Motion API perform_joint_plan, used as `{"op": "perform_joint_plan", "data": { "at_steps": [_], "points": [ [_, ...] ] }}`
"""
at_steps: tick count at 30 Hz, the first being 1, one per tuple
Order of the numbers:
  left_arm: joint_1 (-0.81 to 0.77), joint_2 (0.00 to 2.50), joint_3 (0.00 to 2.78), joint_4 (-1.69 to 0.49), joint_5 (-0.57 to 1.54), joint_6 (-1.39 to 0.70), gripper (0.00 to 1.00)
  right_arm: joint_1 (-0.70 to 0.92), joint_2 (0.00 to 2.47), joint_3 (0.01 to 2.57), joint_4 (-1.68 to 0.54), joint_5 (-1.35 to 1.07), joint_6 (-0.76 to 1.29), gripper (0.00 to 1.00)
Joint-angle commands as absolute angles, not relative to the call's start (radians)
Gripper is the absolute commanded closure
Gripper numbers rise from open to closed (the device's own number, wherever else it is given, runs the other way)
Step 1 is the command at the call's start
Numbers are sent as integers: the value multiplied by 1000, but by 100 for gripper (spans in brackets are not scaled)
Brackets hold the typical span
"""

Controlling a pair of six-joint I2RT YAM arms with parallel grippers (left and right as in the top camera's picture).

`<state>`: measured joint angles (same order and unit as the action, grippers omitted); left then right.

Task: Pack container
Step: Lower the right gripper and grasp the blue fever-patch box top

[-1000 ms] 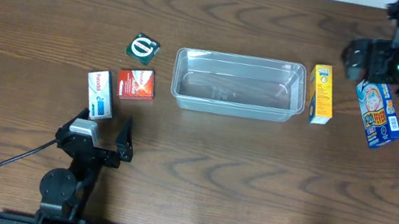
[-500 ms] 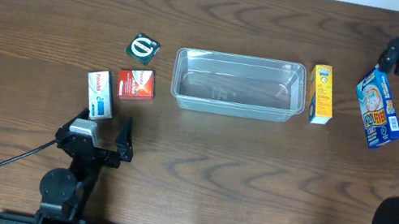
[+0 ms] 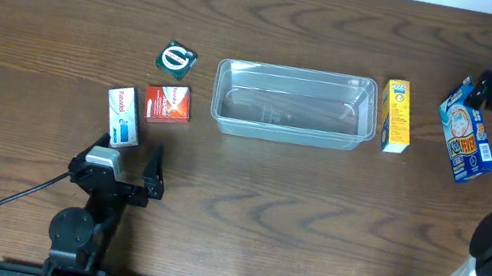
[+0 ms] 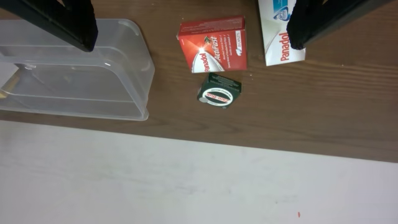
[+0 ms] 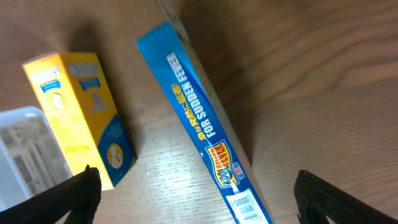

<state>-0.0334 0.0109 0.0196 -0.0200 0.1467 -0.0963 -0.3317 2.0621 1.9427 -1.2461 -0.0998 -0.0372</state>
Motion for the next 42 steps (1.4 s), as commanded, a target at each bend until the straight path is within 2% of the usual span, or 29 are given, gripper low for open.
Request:
{"op": "perform_joint_plan", "data": {
  "at_steps": [1, 12, 16, 23, 36, 42],
  "points": [
    [-29, 5, 4, -56, 157, -86, 2, -336, 2099, 1948, -1261, -105, -54, 6],
    [-29, 5, 4, -56, 157, -86, 2, -335, 2149, 1892, -1220, -105, -88, 21],
    [-29, 5, 4, -56, 157, -86, 2, -335, 2149, 1842, -1187, -105, -88, 34],
    [-29, 5, 4, -56, 157, -86, 2, -334, 2149, 1757, -1133, -105, -87, 46],
    [-29, 5, 4, -56, 157, -86, 2, -334, 2149, 1754, -1106, -105, -83, 84],
    [-29, 5, 4, -56, 157, -86, 2, -334, 2149, 1783, -1108, -136, -83, 88]
  ]
}}
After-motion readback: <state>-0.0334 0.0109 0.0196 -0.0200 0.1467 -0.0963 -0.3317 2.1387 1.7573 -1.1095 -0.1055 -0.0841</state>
